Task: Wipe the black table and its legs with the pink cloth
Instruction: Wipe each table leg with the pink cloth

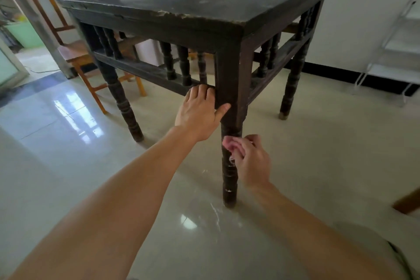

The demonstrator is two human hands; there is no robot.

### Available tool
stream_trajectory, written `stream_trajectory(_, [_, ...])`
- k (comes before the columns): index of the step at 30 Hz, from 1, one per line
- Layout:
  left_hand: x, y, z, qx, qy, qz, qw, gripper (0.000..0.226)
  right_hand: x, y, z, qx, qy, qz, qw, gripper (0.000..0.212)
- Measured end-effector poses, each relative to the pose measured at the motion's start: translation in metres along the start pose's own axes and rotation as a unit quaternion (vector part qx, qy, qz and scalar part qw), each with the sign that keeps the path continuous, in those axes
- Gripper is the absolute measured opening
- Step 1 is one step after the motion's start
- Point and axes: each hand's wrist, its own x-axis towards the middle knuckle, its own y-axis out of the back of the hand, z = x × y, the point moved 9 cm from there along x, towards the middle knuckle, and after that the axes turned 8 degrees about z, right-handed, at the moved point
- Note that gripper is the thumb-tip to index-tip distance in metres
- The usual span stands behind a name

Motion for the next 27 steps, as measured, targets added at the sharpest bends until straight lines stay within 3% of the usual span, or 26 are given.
stream_trajectory(3, [0.001,0.003,0.000,-0.011,-0.001,0.000,1.000,0.057,0.012,0.034,0.055,-0.027,-0.078,0.036,0.996,0.023])
stream_trajectory(5, [0.001,0.004,0.000,-0.013,-0.004,-0.003,1.000,0.056,0.008,0.042,0.063,-0.037,-0.085,0.047,0.995,0.025])
stream_trajectory(13, [0.001,0.005,0.001,-0.004,-0.010,-0.005,1.000,0.058,-0.027,-0.031,-0.028,-0.031,0.097,-0.059,0.993,0.032])
stream_trajectory(15, [0.001,0.004,0.000,-0.006,-0.005,-0.007,1.000,0.058,-0.021,-0.028,-0.009,-0.025,0.070,-0.064,0.995,0.029])
stream_trajectory(20, [0.000,0.004,0.000,-0.004,-0.005,-0.011,1.000,0.057,-0.002,0.023,0.065,-0.047,-0.089,0.036,0.994,0.028])
stream_trajectory(27, [0.000,0.004,0.001,-0.018,0.002,-0.020,1.000,0.056,-0.034,-0.044,-0.030,0.002,0.048,-0.065,0.997,0.023])
